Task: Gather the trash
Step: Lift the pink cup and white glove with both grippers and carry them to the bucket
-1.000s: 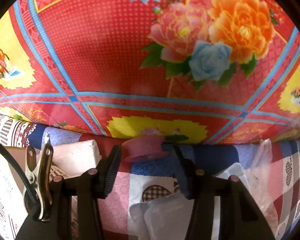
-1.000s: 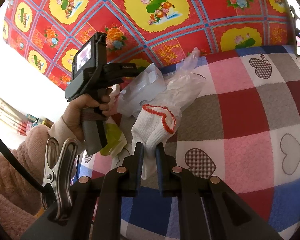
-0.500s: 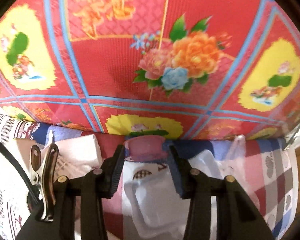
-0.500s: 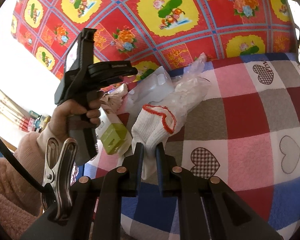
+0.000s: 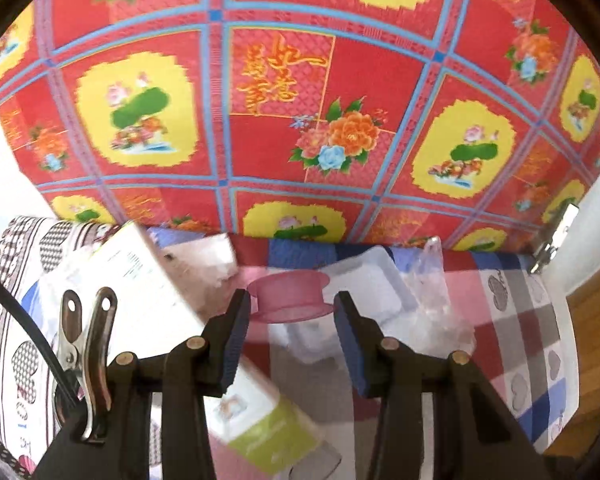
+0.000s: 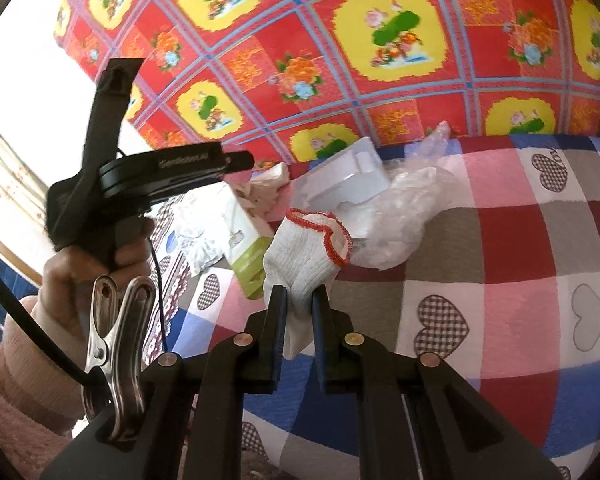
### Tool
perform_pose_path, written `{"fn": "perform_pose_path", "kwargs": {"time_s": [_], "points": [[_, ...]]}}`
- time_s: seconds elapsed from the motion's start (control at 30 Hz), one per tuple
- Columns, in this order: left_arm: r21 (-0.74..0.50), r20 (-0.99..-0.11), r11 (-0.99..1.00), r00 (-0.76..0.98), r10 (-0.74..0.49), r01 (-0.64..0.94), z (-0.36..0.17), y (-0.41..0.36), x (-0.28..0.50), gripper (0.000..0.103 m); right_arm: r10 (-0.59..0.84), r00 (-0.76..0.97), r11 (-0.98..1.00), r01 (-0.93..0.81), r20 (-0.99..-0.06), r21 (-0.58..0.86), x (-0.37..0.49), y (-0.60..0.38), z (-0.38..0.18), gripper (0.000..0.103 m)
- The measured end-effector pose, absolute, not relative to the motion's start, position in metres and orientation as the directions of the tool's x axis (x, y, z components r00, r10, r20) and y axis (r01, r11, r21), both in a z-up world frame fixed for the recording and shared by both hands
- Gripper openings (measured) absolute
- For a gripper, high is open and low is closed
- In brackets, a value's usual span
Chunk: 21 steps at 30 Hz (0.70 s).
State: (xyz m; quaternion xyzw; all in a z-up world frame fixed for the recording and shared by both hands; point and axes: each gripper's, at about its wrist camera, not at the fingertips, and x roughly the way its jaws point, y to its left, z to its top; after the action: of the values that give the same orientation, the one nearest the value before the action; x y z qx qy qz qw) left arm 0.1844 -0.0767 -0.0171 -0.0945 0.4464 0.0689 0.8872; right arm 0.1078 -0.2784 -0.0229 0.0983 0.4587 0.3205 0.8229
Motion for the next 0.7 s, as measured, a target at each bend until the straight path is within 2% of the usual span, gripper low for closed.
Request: {"fn": "perform_pose_path", "kwargs": {"time_s": [0.7], "points": [[-0.142, -0.801, 0.94, 0.593, 0.074, -0.31, 0.015, 0.004, 0.048, 0.045, 0.624, 0.367, 0.736, -0.574, -0.69, 0.359, 0.054, -0.178, 0.006, 0.014]]}}
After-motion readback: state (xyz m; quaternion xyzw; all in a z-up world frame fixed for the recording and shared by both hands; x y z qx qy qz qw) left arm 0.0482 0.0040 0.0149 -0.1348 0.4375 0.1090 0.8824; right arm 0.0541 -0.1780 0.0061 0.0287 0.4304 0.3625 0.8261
